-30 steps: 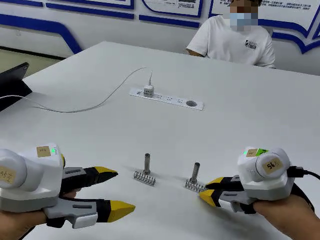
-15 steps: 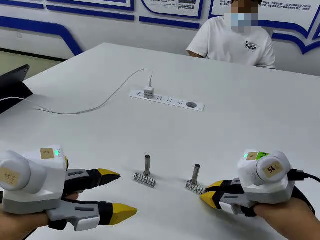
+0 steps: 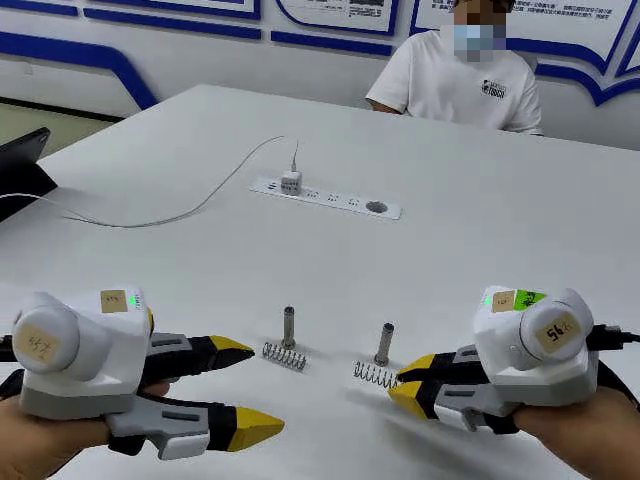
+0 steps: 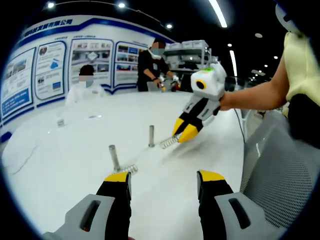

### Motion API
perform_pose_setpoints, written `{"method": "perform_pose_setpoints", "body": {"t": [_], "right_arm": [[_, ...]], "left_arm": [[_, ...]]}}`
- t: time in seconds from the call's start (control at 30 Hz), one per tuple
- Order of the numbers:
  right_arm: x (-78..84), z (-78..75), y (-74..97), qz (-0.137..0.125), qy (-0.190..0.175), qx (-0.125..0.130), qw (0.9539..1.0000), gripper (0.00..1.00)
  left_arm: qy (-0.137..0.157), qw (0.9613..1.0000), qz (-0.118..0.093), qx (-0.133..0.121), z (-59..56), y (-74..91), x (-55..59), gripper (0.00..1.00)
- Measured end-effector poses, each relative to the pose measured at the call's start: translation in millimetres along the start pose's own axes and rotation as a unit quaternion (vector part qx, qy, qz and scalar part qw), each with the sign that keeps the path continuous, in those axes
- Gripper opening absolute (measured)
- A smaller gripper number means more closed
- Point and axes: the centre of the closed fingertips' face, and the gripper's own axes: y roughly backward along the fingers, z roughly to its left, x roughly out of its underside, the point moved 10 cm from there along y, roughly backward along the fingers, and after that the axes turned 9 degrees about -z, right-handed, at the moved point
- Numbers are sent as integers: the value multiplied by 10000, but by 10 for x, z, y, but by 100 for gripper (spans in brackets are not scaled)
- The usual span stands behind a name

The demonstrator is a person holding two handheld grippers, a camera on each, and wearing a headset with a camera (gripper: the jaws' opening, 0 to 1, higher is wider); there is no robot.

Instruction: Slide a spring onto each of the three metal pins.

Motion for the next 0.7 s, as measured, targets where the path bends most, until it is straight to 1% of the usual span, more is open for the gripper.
{"method": "perform_pose_setpoints", "body": {"t": [0.17, 0.3, 0.4, 0.57, 0.7], "right_arm": [[-104, 92, 13, -11, 136, -203, 9997, 11], [-163, 160, 2, 6, 187, -378, 9991, 11], [-204, 222, -8, 19, 250, -539, 9982, 11], [-272, 291, -9, 30, 360, -715, 9968, 11], [-323, 337, -11, 42, 454, -841, 9954, 11]], "left_arm": [[-94, 9998, 65, 166, -34, -59, -12, 54], [-150, 9995, 75, 258, -61, -100, -32, 53], [-224, 9991, 62, 348, -86, -129, -61, 51], [-272, 9985, 54, 478, -102, -161, -94, 48], [-394, 9971, 131, 641, -133, -177, -108, 45]]}}
